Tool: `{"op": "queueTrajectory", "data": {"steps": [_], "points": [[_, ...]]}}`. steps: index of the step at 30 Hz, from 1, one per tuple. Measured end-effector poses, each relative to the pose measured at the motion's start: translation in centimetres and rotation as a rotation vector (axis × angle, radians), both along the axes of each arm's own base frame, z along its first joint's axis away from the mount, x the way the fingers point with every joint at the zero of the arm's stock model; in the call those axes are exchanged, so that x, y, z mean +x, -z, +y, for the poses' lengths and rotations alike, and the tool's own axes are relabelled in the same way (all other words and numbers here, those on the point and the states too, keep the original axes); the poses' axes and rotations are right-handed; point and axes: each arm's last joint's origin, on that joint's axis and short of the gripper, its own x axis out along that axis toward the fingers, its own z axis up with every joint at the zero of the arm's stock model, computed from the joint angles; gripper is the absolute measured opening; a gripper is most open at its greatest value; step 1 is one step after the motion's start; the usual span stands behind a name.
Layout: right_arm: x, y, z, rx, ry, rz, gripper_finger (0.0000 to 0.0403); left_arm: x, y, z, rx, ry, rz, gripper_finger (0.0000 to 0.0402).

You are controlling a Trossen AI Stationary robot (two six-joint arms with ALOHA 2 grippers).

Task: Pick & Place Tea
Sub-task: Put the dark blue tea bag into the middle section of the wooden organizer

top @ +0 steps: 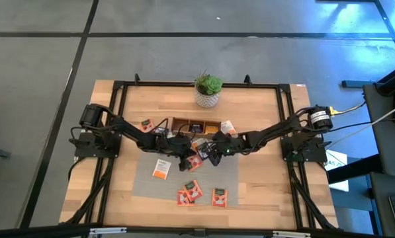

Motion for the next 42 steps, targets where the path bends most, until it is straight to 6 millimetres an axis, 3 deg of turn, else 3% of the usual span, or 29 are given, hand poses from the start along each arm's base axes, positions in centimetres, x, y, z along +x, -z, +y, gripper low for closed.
{"op": "queueTrajectory", "data": {"steps": [8, 21, 42], "points": [[0.2, 1.2, -1.1, 0.014, 0.050, 0.033, 0.0218, 0.2, 0.3, -0.1, 0.012, -0.019, -0.025, 0.0002], [0.4, 1.3, -1.3, 0.086, 0.029, 0.029, 0.0214, 0.9, 3.3, 0.4, -0.025, -0.034, -0.014, 0.0003], [0.6, 1.2, -1.6, 0.176, -0.001, 0.011, 0.0115, 0.9, 3.3, 0.6, -0.035, -0.018, -0.013, 0.0002]]}}
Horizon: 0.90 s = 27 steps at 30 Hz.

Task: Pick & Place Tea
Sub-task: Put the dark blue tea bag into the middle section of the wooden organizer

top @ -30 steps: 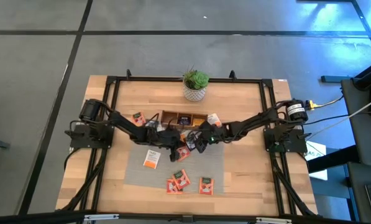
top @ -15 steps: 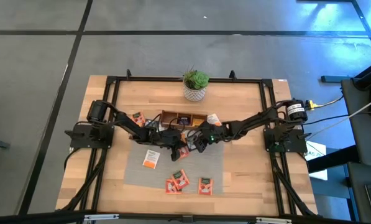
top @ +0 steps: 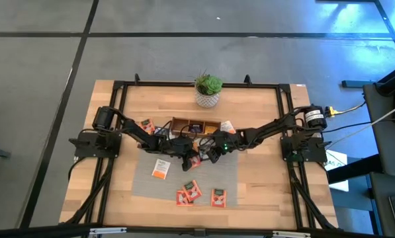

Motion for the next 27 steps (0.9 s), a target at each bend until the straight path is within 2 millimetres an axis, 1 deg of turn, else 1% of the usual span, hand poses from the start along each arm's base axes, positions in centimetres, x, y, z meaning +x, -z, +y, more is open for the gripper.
{"op": "queueTrajectory", "data": {"steps": [6, 9, 13, 18, 19, 22, 25, 27], "points": [[0.0, 0.0, -0.4, -0.007, 0.015, -0.001, 0.0105, 0.0, 0.0, 0.0, 0.006, 0.004, 0.003, 0.0003], [0.0, 0.0, -0.4, -0.008, 0.016, -0.001, 0.0093, 0.0, 0.0, 0.0, 0.006, 0.005, 0.004, 0.0002], [0.0, 0.0, -0.3, -0.005, -0.021, -0.002, 0.0062, 0.0, 0.0, 0.0, 0.005, 0.006, 0.004, 0.0003], [0.0, 0.0, -0.3, -0.007, -0.051, -0.003, 0.0011, 0.0, -0.1, 0.0, 0.013, 0.024, 0.003, 0.0003], [0.0, 0.0, -0.3, -0.012, -0.056, -0.003, 0.0007, 0.0, -0.2, -0.1, 0.007, 0.035, 0.002, 0.0003], [0.0, -0.2, -0.3, -0.028, -0.071, -0.010, 0.0009, -0.3, -1.3, -0.2, -0.021, 0.083, -0.012, 0.0005], [0.0, -0.6, -0.3, -0.052, -0.089, -0.024, 0.0006, -0.5, -4.1, -0.3, -0.031, 0.151, -0.070, 0.0003], [0.0, -1.3, -0.3, -0.081, -0.111, -0.056, 0.0005, -1.1, -5.9, -0.2, -0.006, 0.163, -0.075, 0.0002]]}}
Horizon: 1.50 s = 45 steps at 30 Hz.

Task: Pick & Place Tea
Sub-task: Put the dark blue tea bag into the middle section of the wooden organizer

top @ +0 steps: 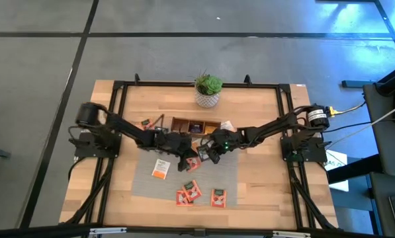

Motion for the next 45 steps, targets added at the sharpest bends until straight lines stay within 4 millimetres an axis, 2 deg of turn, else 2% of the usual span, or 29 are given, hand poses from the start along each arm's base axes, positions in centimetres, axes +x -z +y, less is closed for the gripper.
{"op": "queueTrajectory", "data": {"steps": [4, 9, 13, 15, 19, 31, 41, 45], "points": [[0.4, -1.4, 0.2, -0.105, -0.024, -0.105, 0.0004, -2.1, -4.4, 0.4, 0.106, -0.047, -0.034, 0.0005], [1.0, -2.5, 0.8, -0.358, -0.062, -0.229, 0.0004, -5.3, -9.0, 1.2, 0.229, -0.179, -0.089, 0.0002], [1.0, -2.8, 0.6, -0.587, -0.017, -0.219, 0.0004, -7.2, -11.0, 1.7, 0.285, -0.258, -0.123, 0.0005], [1.0, -2.9, 0.5, -0.647, -0.002, -0.211, 0.0003, -7.8, -11.6, 1.8, 0.292, -0.281, -0.139, 0.0007], [1.1, -3.0, 0.1, -0.656, 0.010, -0.213, 0.0003, -8.3, -12.1, 1.9, 0.311, -0.292, -0.148, 0.0007], [1.2, -3.3, -0.6, -0.754, 0.054, -0.206, 0.0002, -8.2, -11.6, 1.9, 0.325, -0.283, -0.108, 0.0005], [1.5, -3.8, -0.2, -0.682, -0.018, -0.310, 0.0002, -8.3, -11.5, 1.9, 0.324, -0.284, -0.097, 0.0005], [1.7, -3.1, -0.4, -0.678, -0.013, -0.294, 0.0002, -8.3, -11.5, 1.9, 0.325, -0.284, -0.097, 0.0002]]}}
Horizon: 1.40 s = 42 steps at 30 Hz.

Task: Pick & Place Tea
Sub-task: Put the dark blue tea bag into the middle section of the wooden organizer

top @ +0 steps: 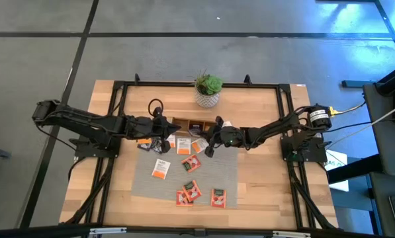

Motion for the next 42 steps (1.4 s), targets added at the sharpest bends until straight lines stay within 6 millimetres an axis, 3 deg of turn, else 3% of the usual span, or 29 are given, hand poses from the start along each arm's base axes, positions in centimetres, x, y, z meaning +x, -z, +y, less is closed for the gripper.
{"op": "queueTrajectory", "data": {"steps": [5, 32, 42], "points": [[0.5, 1.3, -0.2, -0.015, 0.009, 0.001, 0.0002, 0.0, 0.1, 0.0, 0.001, 0.000, 0.008, 0.0005], [0.4, 1.3, -0.7, -0.198, 0.127, 0.040, 0.0002, 0.0, 0.1, 0.0, 0.000, 0.000, 0.007, 0.0004], [0.6, 2.1, -2.8, -0.192, 0.170, 0.048, 0.0004, -0.1, 0.1, 0.0, 0.001, -0.001, 0.009, 0.0005]]}}
